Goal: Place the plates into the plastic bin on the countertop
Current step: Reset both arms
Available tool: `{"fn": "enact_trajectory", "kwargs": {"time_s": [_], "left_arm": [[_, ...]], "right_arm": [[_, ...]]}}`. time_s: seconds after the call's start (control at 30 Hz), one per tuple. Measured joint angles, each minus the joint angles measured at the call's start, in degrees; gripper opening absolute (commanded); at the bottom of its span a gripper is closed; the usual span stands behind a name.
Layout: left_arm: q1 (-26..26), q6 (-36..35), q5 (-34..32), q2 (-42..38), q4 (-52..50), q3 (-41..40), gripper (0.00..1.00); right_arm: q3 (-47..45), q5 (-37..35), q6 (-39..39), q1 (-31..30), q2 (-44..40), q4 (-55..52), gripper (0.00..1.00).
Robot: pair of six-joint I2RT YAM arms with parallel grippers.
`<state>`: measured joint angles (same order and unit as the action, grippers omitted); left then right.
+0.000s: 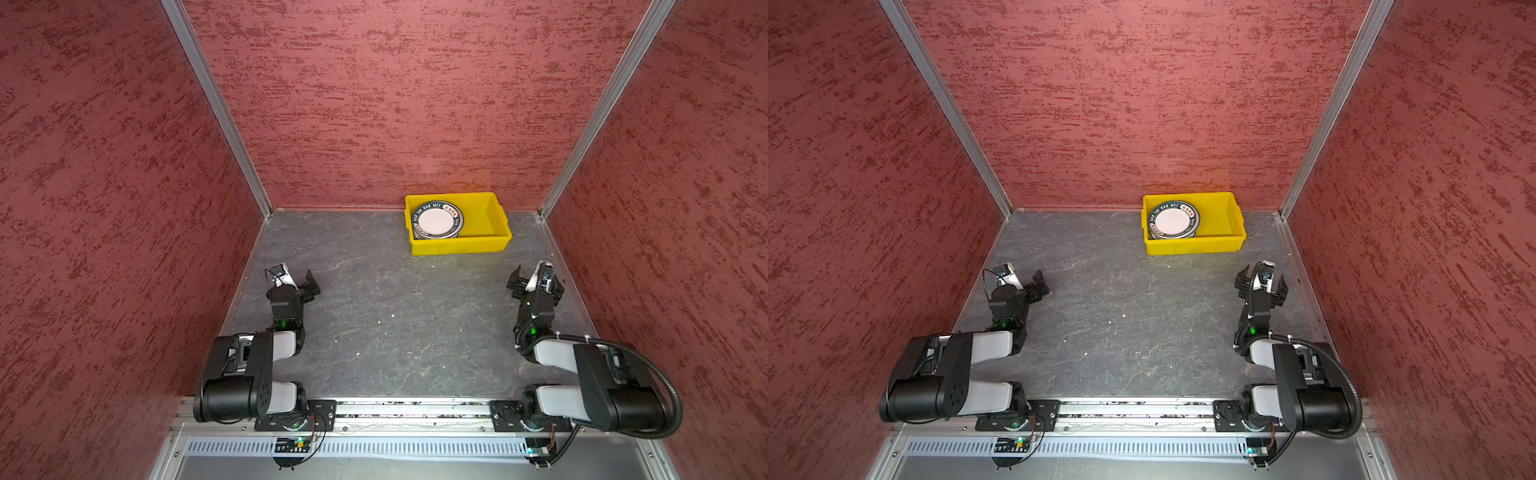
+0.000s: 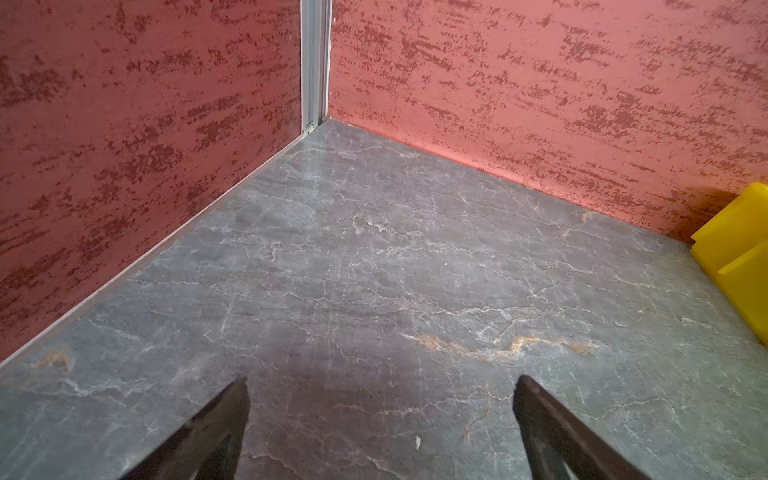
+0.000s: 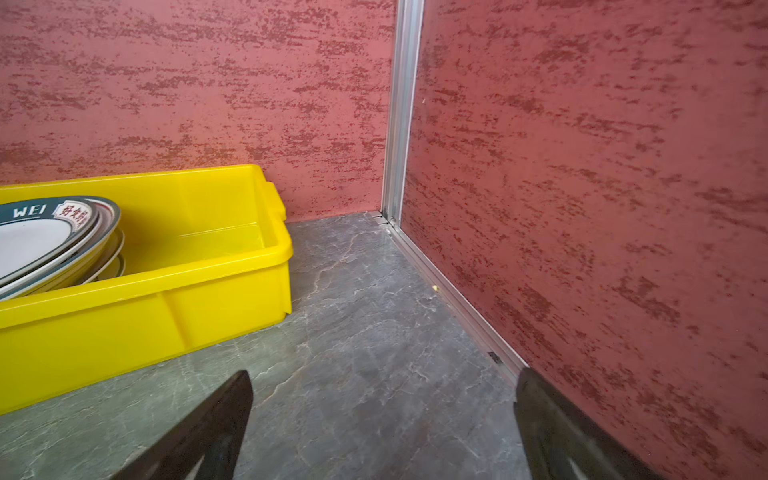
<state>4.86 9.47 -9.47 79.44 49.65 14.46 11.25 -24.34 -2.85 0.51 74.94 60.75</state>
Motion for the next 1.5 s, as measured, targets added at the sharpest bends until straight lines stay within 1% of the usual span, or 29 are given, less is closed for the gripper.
{"fn": "enact_trajectory", "kwargs": {"time_s": [0.17, 0.37, 0.5, 0.57, 0.67, 0.73, 0.87, 0.97, 1.07, 1.33, 1.4, 1.5], "left_arm": [[-1.7, -1.7, -0.8, 0.5, 3.8, 0.1, 0.99], [-3.2, -4.0, -0.9, 1.7, 5.0, 0.7, 0.99], [-6.9, -7.0, -2.1, 3.7, 8.2, 0.6, 0.99], [-7.8, -8.0, -2.1, 4.2, 8.4, 0.6, 0.99], [-7.7, -8.8, -2.3, 4.3, 8.5, 0.6, 0.99], [-7.5, -8.9, -2.2, 4.3, 8.5, 0.7, 0.99], [-7.4, -9.0, -2.1, 4.3, 8.5, 0.6, 0.99], [-7.3, -9.2, -1.9, 7.1, 11.2, 0.9, 0.99], [-7.1, -9.4, -1.5, 8.7, 9.5, 2.2, 0.99], [-5.4, -9.2, 0.4, 8.7, 6.0, 5.7, 0.99], [-5.3, -9.1, 0.6, 8.7, 5.3, 5.7, 0.99], [-5.2, -9.1, 0.7, 8.7, 4.7, 5.7, 0.99]], "right_arm": [[1.9, 9.9, 2.1, 5.0, -0.3, -4.3, 0.99], [3.3, 18.5, 3.0, 6.1, 0.2, -7.1, 0.99], [-0.8, 25.7, 5.6, 7.5, 1.8, 0.6, 0.99], [-0.9, 26.8, 6.6, 7.7, 5.4, 3.3, 0.99], [-0.7, 29.3, 7.1, 7.9, 11.8, 6.9, 0.99], [-0.7, 30.0, 7.4, 7.9, 13.6, 7.2, 0.99], [1.0, 29.7, 7.8, 7.5, 13.8, 6.6, 0.99], [3.3, 28.8, 7.7, 6.6, 13.7, 6.3, 0.99], [3.9, 28.8, 7.3, 6.0, 13.7, 6.1, 0.99], [4.1, 27.3, 5.1, 3.2, 13.7, 4.9, 0.99], [4.1, 25.9, 5.2, 3.2, 13.7, 4.9, 0.99], [4.1, 21.4, 6.3, 3.1, 13.7, 5.0, 0.99]]}}
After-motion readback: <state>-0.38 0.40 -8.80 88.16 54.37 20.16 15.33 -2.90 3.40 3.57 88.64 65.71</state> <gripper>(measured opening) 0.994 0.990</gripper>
